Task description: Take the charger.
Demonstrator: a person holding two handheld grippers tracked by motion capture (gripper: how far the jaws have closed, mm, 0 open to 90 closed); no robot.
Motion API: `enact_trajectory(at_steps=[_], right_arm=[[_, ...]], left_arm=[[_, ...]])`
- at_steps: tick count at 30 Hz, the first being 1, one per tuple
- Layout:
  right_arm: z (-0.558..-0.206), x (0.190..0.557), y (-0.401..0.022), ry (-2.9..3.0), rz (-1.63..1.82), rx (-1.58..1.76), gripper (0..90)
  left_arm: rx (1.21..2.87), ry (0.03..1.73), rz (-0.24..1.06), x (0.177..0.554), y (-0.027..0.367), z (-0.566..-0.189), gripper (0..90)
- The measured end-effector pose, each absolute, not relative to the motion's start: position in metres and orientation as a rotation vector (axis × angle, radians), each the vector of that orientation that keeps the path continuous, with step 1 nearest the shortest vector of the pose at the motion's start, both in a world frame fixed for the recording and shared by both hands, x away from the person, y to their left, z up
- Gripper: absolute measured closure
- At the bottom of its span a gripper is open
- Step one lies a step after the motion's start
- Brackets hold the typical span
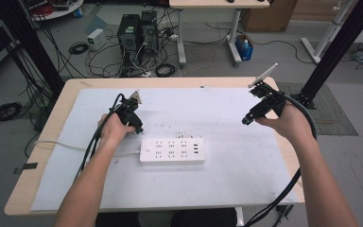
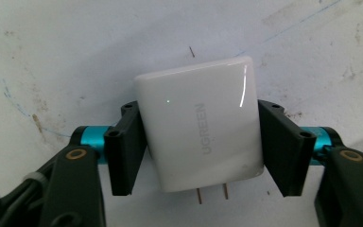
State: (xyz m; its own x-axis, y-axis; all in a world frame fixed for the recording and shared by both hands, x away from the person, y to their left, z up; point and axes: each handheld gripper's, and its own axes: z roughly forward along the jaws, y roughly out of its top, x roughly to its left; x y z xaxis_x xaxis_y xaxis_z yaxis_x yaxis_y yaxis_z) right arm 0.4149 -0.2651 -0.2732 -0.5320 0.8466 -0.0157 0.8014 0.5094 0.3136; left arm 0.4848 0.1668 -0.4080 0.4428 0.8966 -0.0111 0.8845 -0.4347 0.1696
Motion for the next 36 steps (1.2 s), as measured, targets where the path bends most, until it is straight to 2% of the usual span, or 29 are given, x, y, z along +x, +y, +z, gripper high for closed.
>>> enact_trajectory(at_steps=[2,7,18,36], right_arm=[[-0.274,0.415,-0.266,2.584,0.404,1.420,21.7],[-0.274,0.412,-0.264,2.578,0.406,1.427,21.7],[-0.271,0.409,-0.265,2.570,0.400,1.443,21.7],[-0.261,0.404,-0.264,2.525,0.403,1.504,21.7]], left_arm=[[2.548,1.554,0.139,0.484,0.167,-0.405,42.3],[2.501,1.514,0.153,0.477,0.170,-0.387,42.5],[2.475,1.411,0.234,0.452,0.183,-0.322,42.5],[2.480,1.334,0.263,0.434,0.189,-0.305,42.5]])
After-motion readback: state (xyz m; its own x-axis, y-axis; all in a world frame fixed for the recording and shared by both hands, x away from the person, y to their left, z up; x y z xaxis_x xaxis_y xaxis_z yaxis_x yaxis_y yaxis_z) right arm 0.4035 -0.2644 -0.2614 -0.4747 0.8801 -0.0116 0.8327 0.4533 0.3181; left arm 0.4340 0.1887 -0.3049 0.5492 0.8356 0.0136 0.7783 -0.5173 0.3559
